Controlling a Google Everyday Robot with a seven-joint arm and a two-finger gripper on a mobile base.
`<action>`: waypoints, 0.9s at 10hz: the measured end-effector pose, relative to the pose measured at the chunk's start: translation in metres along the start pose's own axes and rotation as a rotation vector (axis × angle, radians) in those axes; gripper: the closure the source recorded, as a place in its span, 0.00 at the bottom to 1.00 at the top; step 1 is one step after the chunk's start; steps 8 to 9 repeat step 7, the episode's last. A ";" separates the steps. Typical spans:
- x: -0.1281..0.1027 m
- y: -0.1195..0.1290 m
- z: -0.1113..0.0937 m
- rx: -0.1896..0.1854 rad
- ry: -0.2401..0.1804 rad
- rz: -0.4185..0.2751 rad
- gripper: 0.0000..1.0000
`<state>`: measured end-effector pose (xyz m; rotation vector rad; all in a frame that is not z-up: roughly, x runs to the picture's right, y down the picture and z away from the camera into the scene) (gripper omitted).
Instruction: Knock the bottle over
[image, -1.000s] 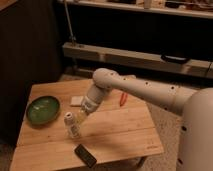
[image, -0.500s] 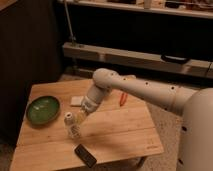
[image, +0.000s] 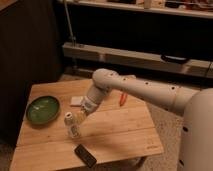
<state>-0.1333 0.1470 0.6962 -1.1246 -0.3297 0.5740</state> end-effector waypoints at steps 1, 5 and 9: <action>-0.012 0.011 0.004 0.009 0.020 -0.029 0.98; -0.057 0.047 0.038 0.000 0.068 -0.075 0.99; -0.061 0.044 0.038 -0.003 0.049 -0.073 1.00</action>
